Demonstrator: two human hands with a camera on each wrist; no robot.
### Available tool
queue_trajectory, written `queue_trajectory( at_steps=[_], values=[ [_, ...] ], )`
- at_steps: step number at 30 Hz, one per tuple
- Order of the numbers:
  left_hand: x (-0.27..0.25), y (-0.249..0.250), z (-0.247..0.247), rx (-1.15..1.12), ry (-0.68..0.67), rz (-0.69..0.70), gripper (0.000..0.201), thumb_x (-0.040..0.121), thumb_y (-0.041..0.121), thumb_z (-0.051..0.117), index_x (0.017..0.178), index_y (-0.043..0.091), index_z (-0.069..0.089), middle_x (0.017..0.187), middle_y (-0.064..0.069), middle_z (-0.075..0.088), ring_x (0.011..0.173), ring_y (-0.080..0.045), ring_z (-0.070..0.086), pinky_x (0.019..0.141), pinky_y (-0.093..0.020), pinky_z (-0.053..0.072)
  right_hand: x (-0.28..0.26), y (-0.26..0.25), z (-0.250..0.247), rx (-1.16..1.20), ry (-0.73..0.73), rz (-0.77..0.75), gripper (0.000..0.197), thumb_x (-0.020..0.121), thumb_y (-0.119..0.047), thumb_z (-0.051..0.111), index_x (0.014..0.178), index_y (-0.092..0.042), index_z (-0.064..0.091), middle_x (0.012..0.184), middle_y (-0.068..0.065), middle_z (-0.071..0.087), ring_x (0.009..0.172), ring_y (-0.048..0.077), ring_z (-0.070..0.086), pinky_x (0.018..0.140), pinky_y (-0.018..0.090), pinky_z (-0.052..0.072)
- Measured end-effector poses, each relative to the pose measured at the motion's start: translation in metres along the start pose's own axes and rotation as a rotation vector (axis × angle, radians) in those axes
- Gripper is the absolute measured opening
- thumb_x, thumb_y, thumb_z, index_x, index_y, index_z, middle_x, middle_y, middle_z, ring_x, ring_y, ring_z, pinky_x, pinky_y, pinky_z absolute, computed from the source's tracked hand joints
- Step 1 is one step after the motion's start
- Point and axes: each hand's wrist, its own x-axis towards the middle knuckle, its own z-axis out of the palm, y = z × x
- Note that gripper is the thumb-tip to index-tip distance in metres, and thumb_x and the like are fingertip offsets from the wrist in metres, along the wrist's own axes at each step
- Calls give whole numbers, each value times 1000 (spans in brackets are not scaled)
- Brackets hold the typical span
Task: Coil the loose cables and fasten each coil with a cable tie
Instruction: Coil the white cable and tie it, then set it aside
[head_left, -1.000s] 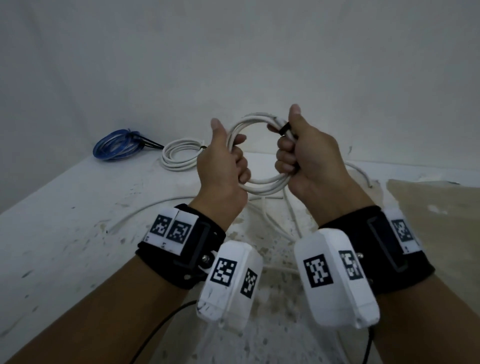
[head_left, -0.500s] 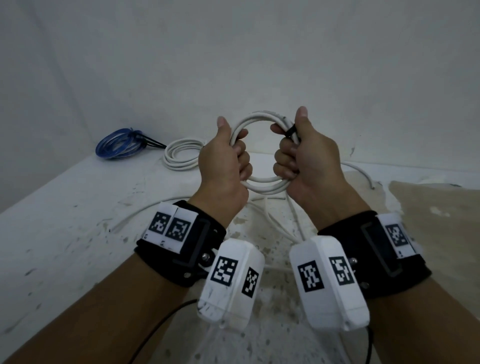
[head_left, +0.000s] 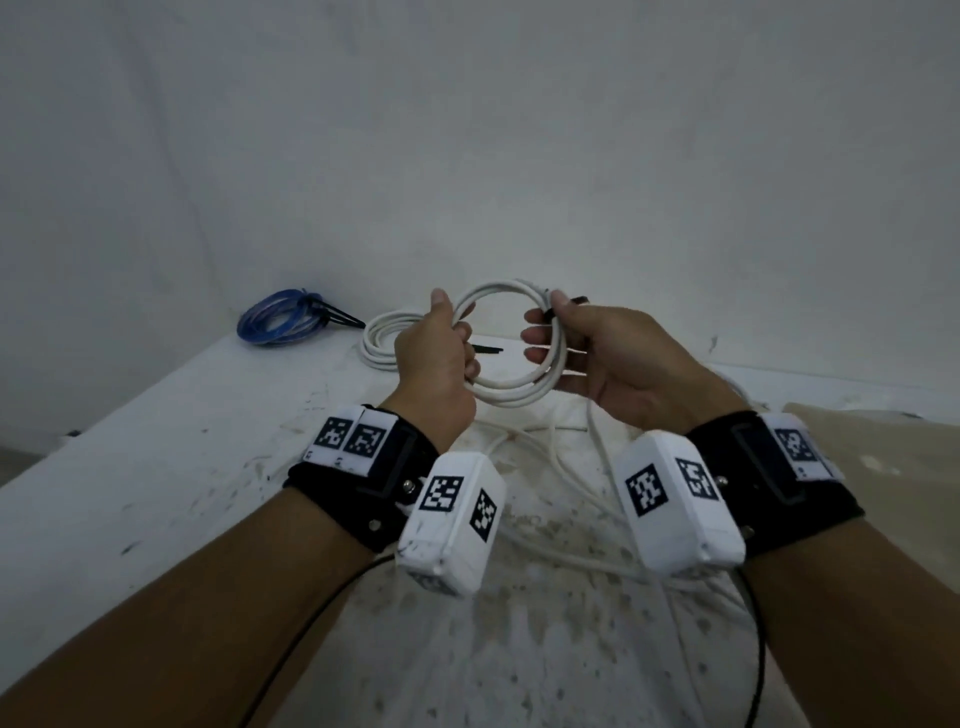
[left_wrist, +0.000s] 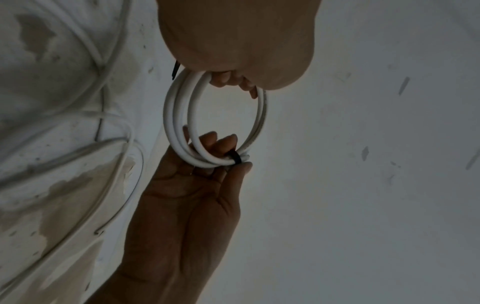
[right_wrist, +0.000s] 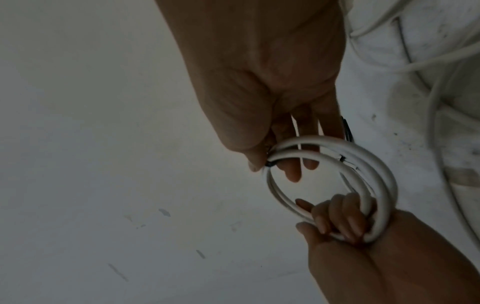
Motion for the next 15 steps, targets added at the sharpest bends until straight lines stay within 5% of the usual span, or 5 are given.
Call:
queue_trajectory(
  at_steps=[7,11,15],
  values=[
    [8,30,-37,-34,-55,-132,46,104,41,42,82,5,61,61,-3,52,39,-9,45,42,-17,44,27,-1,34,122,-58,170,24,94,-29,64,92,-6,70,76,3,69,59,15,63,66,33,57],
    [26,45,-63,50,39,-198,44,102,46,42,92,7,62,83,-15,61,74,-25,60,75,-37,55,63,6,60,197,-29,196,20,95,-26,64,94,-6,68,76,4,71,56,16,67,56,31,57],
    [37,53,-90,145,85,-264,25,97,40,53,99,15,60,104,-11,61,92,-25,57,86,-37,48,110,20,81,219,51,161,26,101,-24,56,85,-5,64,78,8,67,66,23,64,83,41,55]
  ],
)
